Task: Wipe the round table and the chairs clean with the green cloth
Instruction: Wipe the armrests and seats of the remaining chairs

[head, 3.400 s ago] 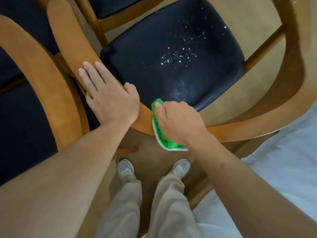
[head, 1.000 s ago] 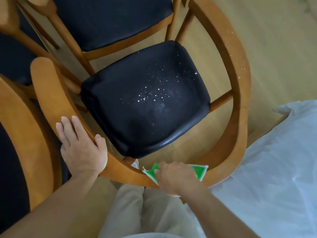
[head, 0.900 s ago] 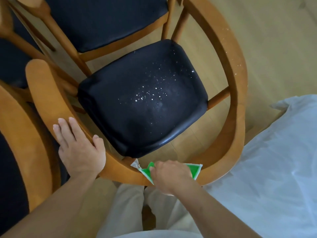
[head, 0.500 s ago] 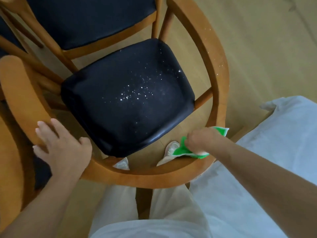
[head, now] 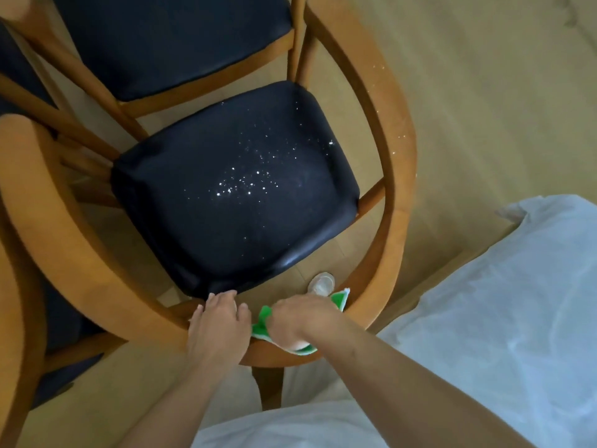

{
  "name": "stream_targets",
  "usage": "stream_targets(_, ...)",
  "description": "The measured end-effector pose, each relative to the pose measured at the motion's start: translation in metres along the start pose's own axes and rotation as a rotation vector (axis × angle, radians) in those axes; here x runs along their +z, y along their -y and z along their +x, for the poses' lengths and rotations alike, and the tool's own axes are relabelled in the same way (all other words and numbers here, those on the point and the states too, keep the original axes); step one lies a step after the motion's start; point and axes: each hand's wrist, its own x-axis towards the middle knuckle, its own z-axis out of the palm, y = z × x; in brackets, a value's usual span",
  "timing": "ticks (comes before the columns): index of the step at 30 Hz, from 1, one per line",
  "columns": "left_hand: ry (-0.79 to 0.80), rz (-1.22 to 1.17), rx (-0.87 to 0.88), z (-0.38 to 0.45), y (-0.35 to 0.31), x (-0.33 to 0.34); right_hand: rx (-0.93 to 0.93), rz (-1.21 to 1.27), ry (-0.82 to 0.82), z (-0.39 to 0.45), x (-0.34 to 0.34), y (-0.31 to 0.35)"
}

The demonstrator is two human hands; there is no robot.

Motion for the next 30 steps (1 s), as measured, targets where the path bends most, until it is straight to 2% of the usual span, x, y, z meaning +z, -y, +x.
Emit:
stream_targets(4,0.019,0.040,-0.049,-0.001,-0.010,-0.005,0.016,-0.087,-0.010,-0.014,-0.010,-0.026)
stream_targets(8,0.090,0.044,-0.038,-0.007,-0.029,-0.005,0.102,-0.251,-0.116,-0.025,-0.033,-0.081)
stream_targets(11,0.143,0.024,0.028,-0.016,-0.050,0.001,0.087,-0.425,-0.320,-0.029,-0.049,-0.127)
stream_targets(13,0.173,0.008,0.094,-0.021,-0.063,0.004,0.043,-0.418,-0.519,-0.028,-0.052,-0.157)
stream_targets(15,0.228,-0.022,0.132,-0.025,-0.076,0.007,0.028,-0.153,-0.689,-0.029,-0.042,-0.172)
stream_targets(18,0.274,-0.053,0.140,-0.028,-0.091,0.014,0.048,0.198,-0.856,-0.027,-0.010,-0.158)
stream_targets(21,0.266,-0.089,0.118,-0.028,-0.103,0.019,0.094,0.396,-0.946,-0.033,0.018,-0.125)
stream_targets(24,0.247,-0.122,0.095,-0.025,-0.109,0.019,0.169,0.418,-1.018,-0.040,0.045,-0.092)
stream_targets(25,0.262,-0.089,0.130,-0.024,-0.111,0.020,0.180,0.497,-1.045,-0.040,0.053,-0.080)
stream_targets(28,0.227,-0.055,0.186,-0.024,-0.121,0.020,0.136,1.108,-1.125,-0.040,0.059,-0.053)
stream_targets(29,0.237,-0.064,0.186,-0.023,-0.125,0.021,0.131,1.182,-1.154,-0.040,0.058,-0.053)
stream_targets(30,0.262,-0.109,0.187,-0.022,-0.133,0.021,0.143,1.157,-1.174,-0.038,0.055,-0.058)
